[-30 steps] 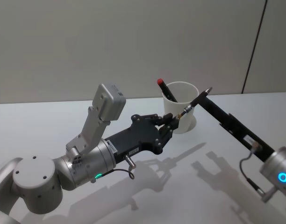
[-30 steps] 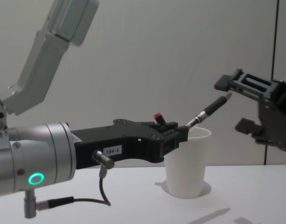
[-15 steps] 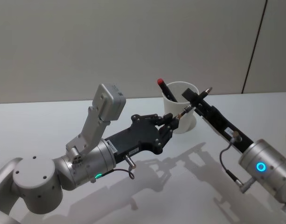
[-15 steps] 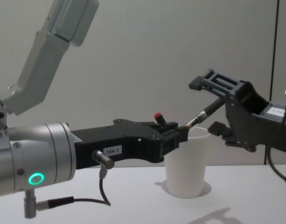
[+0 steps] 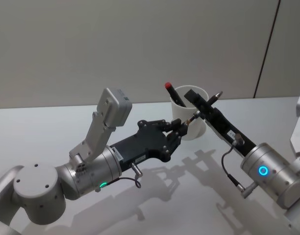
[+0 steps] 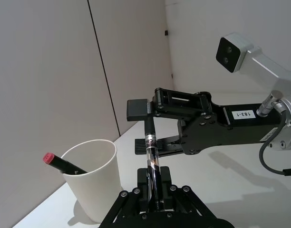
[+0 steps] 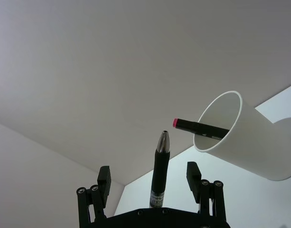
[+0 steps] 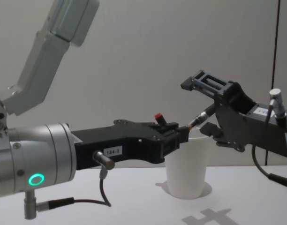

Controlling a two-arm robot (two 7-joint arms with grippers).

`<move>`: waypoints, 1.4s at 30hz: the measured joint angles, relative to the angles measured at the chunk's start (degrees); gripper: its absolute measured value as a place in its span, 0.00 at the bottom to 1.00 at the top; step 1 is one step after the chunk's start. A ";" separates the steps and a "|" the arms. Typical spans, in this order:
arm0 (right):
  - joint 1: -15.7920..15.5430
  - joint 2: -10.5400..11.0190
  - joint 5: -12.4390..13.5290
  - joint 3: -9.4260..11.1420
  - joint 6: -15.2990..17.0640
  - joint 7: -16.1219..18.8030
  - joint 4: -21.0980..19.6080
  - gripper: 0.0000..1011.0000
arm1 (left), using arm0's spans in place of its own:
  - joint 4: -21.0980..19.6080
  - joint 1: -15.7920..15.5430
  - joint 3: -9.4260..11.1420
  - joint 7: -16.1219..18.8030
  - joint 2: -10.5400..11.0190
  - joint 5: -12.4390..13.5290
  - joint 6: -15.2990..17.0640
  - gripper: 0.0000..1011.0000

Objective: Place the pen into the pen holder.

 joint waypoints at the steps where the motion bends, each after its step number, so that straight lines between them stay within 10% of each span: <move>1: 0.05 -0.03 0.00 -0.04 -0.12 -0.05 0.06 0.99 | 0.00 0.00 0.00 0.00 0.00 0.00 0.00 0.16; 42: -0.80 0.87 -0.80 -1.93 -5.09 0.16 0.03 0.99 | 0.00 0.00 0.00 0.00 0.00 0.00 0.00 0.16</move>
